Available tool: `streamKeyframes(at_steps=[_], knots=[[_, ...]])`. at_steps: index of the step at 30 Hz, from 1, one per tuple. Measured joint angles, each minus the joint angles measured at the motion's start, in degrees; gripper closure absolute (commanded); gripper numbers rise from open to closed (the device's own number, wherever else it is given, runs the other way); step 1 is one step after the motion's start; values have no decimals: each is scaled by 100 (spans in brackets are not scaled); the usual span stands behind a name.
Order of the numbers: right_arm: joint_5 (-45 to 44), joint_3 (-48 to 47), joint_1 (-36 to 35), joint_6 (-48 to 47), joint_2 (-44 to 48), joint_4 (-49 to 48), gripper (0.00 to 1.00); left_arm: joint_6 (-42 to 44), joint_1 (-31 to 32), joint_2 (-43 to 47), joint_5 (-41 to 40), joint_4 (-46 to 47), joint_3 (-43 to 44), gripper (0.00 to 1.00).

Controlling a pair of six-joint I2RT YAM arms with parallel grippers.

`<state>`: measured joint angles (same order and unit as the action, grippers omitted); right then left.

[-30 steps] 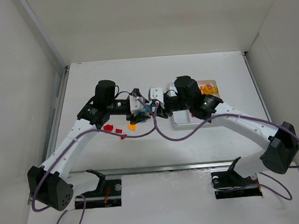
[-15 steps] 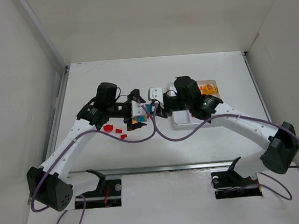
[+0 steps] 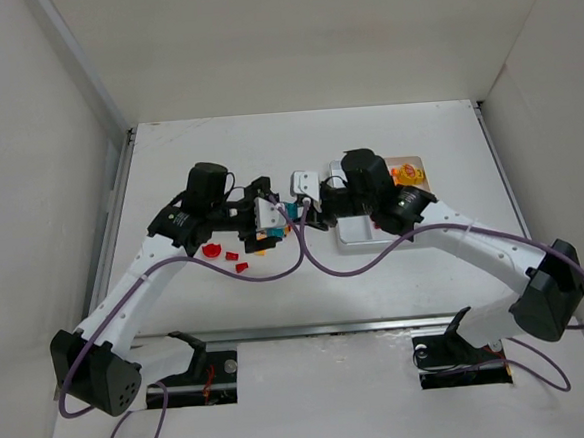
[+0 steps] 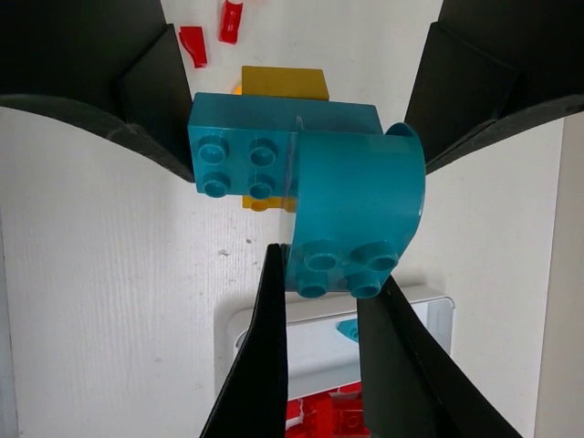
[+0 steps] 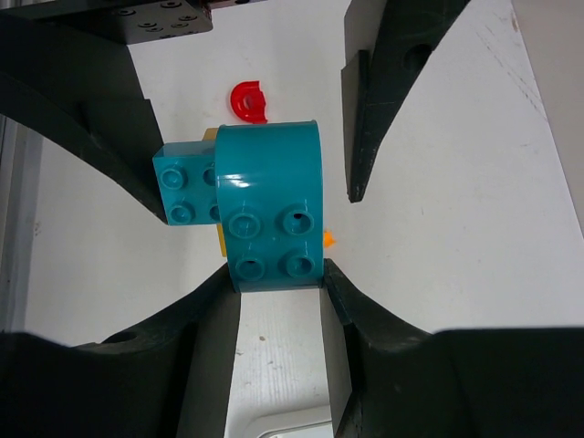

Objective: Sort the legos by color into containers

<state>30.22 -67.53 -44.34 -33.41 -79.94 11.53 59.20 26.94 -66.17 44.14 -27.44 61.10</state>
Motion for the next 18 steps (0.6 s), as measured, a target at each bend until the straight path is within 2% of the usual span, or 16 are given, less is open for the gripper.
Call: streamKeyframes(at_steps=[1, 2, 3, 5, 6, 7, 14, 18], knots=[[-20, 0, 0, 0, 11, -2, 100, 11, 0, 0, 4, -7, 0, 25], [-39, 0, 0, 2, 24, -7, 100, 22, 0, 0, 15, -22, 0, 44], [-92, 0, 0, -7, 42, -17, 100, 50, 0, 0, 31, -72, 0, 57], [-114, 20, 4, -13, 83, -22, 100, 35, 0, 0, 70, -68, -9, 77], [-133, 26, 0, -11, 96, -20, 100, 39, 0, 0, 79, -68, -9, 94], [-142, 37, 0, 2, 109, -24, 100, 35, 2, 0, 81, -66, -9, 100], [-317, 236, 74, 321, 271, -160, 100, -22, 48, 0, 107, -15, -22, 100], [-52, 614, 575, 1025, 546, -597, 100, -52, 131, -9, 31, 210, -92, 100]])
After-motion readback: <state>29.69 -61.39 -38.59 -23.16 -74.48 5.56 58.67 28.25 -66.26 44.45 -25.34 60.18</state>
